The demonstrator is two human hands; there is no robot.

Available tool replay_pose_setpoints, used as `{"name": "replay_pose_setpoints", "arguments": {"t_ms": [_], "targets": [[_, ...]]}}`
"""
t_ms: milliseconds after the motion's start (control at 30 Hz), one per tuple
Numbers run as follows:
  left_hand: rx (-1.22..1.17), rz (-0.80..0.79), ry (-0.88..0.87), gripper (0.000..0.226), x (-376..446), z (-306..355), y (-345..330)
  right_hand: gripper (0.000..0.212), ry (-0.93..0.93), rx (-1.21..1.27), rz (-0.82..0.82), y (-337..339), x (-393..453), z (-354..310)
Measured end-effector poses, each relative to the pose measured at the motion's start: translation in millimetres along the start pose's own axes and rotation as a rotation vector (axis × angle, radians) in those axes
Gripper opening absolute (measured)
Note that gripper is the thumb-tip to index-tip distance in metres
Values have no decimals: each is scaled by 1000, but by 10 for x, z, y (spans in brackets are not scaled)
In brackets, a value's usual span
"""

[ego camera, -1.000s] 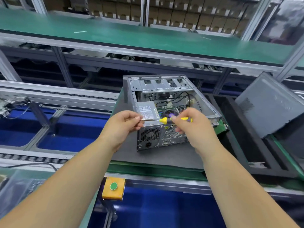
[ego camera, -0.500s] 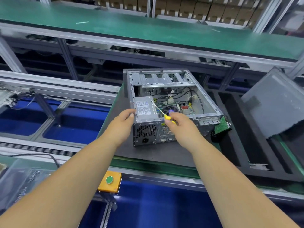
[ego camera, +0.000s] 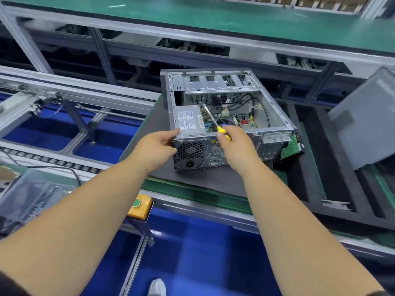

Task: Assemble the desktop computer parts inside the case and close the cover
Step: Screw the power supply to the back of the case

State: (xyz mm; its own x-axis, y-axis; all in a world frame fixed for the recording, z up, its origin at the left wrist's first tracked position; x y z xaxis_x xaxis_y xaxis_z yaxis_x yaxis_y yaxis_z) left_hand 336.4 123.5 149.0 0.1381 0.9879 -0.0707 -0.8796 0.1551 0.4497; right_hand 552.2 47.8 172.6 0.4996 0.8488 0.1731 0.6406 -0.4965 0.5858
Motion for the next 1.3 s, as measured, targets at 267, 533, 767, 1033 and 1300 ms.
{"name": "replay_pose_setpoints", "arguments": {"t_ms": [267, 533, 767, 1033, 1300], "targets": [[-20, -115, -49, 74, -259, 35, -192, 16, -88, 150, 140, 226, -374, 116], [-96, -30, -47, 73, -547, -388, -281, 21, -354, 180, 65, -230, -1128, 612], [-163, -105, 382, 20, -443, -634, -347, 20, -508, 217, -5, -640, -1380, 830], [-322, -263, 606, 27, -500, -795, -669, 19, -520, 129, -78, -1019, -1496, 880], [-480, -213, 642, 18, -404, -884, -759, 18, -520, 94, -69, -1134, -1491, 860]]}}
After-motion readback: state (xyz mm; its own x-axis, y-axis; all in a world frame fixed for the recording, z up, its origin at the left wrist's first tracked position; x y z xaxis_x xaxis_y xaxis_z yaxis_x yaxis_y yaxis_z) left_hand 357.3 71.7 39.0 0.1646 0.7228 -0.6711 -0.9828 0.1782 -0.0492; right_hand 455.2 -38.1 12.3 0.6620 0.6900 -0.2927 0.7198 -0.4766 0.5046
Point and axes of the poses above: each hand's wrist, its own x-axis towards the middle knuckle, its own y-axis out of the back of the hand, z = x × y, the point moved 3 cm from there along x, towards the middle knuckle, and after that the axes turned 12 degrees about z, right-handed, at the moved point
